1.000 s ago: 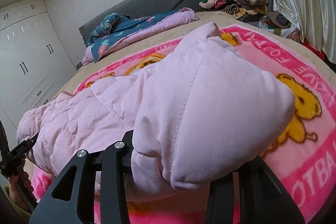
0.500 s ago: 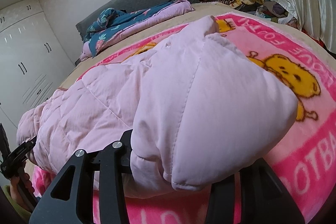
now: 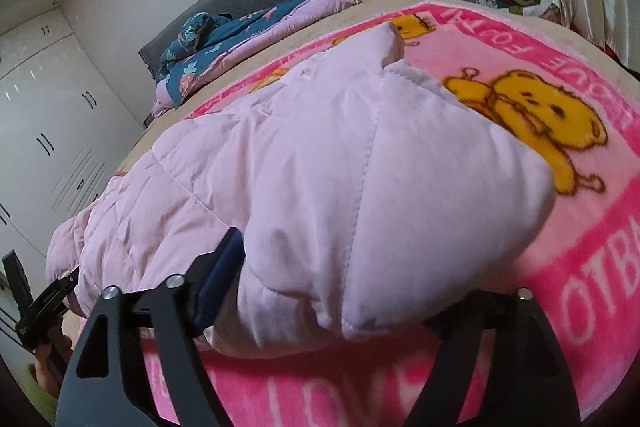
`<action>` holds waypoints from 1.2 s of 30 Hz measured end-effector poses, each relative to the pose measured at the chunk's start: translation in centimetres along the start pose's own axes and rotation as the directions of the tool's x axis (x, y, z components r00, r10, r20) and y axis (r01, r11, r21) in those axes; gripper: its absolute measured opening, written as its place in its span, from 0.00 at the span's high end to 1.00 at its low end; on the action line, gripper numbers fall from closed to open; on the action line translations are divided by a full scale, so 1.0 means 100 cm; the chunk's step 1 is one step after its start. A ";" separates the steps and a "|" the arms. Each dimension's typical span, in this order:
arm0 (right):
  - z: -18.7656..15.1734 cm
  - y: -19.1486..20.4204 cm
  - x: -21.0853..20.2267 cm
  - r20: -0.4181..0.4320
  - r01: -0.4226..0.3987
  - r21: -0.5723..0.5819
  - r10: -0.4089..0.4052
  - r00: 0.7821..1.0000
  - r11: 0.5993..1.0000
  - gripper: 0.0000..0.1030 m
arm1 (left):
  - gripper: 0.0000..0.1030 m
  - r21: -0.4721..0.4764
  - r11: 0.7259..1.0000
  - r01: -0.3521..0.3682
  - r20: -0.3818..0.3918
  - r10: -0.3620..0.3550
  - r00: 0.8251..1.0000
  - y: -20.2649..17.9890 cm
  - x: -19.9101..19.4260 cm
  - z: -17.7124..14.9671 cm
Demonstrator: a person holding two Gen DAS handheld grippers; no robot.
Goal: Fold large clothes
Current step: 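Lower the bundle onto the blanket and open both tools, then withdraw both tools back from the folded jacket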
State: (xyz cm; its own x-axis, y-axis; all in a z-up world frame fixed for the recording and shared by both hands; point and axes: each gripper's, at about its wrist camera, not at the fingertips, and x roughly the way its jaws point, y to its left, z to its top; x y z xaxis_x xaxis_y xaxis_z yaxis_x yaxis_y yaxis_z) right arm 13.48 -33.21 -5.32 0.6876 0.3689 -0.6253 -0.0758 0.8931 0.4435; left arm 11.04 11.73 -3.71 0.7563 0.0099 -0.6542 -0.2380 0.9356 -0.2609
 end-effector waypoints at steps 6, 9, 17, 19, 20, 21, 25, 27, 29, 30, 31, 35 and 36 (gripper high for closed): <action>-0.007 -0.007 -0.009 -0.018 0.007 0.012 -0.007 1.000 1.000 0.13 | 0.19 0.000 1.000 -0.031 -0.019 0.031 0.999 0.004 -0.007 -0.004; -0.010 -0.011 -0.017 -0.024 0.011 0.020 -0.010 1.000 1.000 0.12 | 0.10 0.002 0.999 -0.050 -0.022 0.050 0.999 0.006 -0.012 -0.007; -0.020 -0.012 -0.050 0.015 0.070 -0.007 -0.070 0.997 0.997 0.05 | 0.09 -0.005 0.998 -0.061 -0.026 0.061 0.998 0.010 -0.024 -0.012; -0.021 -0.014 -0.061 0.029 0.079 -0.014 -0.078 0.997 0.997 0.04 | 0.09 0.000 0.997 -0.075 -0.020 0.075 0.997 0.010 -0.030 -0.014; -0.022 -0.013 -0.067 0.038 0.089 -0.022 -0.088 0.995 0.996 0.04 | 0.09 0.003 0.997 -0.081 -0.018 0.081 0.997 0.011 -0.032 -0.013; -0.022 -0.013 -0.071 0.046 0.096 -0.028 -0.095 0.994 0.995 0.04 | 0.09 0.006 0.996 -0.087 -0.015 0.087 0.996 0.012 -0.034 -0.014; -0.022 -0.010 -0.086 0.076 0.112 -0.054 -0.107 0.991 0.992 0.04 | 0.09 0.016 0.992 -0.121 0.021 0.121 0.992 0.012 -0.052 -0.014; -0.018 -0.005 -0.093 0.093 0.116 -0.072 -0.109 0.990 0.991 0.04 | 0.09 0.011 0.993 -0.120 0.034 0.119 0.992 0.012 -0.061 -0.012; -0.017 0.000 -0.100 0.107 0.112 -0.083 -0.103 0.989 0.990 0.04 | 0.09 0.014 0.993 -0.120 0.053 0.119 0.991 0.011 -0.071 -0.011; -0.016 0.002 -0.102 0.112 0.108 -0.087 -0.098 0.989 0.990 0.04 | 0.09 0.016 0.993 -0.120 0.061 0.119 0.991 0.010 -0.075 -0.011; -0.015 0.005 -0.106 0.120 0.105 -0.094 -0.094 0.988 0.990 0.04 | 0.09 0.019 0.993 -0.117 0.070 0.116 0.991 0.009 -0.080 -0.011; -0.011 0.020 -0.121 0.163 0.111 -0.144 -0.087 0.983 0.983 0.04 | 0.09 0.033 0.995 -0.097 0.098 0.093 0.991 0.002 -0.096 -0.012; -0.010 0.024 -0.123 0.171 0.110 -0.155 -0.083 0.982 0.982 0.04 | 0.09 0.037 0.995 -0.095 0.103 0.091 0.991 0.001 -0.097 -0.011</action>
State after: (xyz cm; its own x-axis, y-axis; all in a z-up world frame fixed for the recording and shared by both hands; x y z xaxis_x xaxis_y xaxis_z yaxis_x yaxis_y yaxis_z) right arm 4.12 -35.37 2.85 0.8048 0.2436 -0.5412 -0.1101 0.9573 0.2672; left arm 3.01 11.32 1.90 0.7904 0.1311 -0.5983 -0.2858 0.9429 -0.1709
